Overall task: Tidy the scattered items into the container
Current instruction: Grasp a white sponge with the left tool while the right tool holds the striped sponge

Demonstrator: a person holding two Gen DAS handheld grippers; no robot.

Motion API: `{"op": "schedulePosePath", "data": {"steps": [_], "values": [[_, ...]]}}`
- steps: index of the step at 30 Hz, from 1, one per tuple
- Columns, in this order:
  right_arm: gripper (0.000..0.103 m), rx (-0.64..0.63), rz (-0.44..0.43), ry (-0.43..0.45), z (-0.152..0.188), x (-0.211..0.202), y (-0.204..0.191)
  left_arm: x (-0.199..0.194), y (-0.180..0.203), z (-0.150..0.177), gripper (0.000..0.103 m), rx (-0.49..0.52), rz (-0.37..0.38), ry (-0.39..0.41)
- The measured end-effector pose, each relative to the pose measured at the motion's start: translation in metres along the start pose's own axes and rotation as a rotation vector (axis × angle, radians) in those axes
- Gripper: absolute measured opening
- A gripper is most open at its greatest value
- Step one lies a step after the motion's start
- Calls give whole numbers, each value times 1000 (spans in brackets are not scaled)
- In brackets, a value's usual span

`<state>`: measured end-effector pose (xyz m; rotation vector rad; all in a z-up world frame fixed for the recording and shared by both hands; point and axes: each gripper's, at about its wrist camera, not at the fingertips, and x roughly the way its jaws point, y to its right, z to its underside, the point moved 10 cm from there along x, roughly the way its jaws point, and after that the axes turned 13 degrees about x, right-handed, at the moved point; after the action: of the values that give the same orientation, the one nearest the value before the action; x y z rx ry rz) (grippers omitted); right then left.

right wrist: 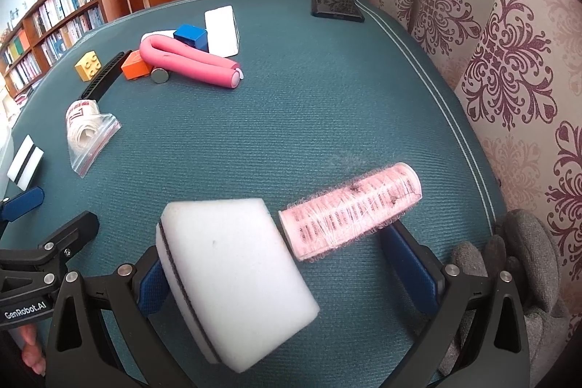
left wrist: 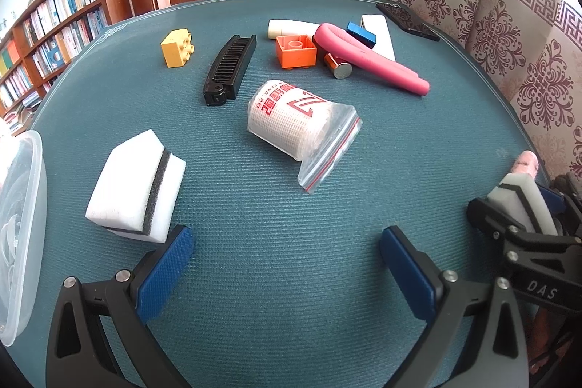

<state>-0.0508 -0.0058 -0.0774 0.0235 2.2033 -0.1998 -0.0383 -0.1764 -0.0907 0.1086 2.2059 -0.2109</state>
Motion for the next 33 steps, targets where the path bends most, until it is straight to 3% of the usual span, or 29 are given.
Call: {"op": "schedulePosePath", "data": {"steps": [8,16,21,30,33], "values": [[103,76,-158,19,4,-27,1,-6,-6,7,103,5,2,-6],[103,44,-211,67,9,-50,-4,-15,-17,15,103,-18,-9,9],[99,35,-244,88,13,-58,-8,-29,-36,20,103,-14,-70,37],[87,74,-284,59,14,-47,-14,-46,-74,14,103,-34,-129,98],[86,83,-294,56,15,-46,-15,-39,-90,15,103,-83,-102,79]]}}
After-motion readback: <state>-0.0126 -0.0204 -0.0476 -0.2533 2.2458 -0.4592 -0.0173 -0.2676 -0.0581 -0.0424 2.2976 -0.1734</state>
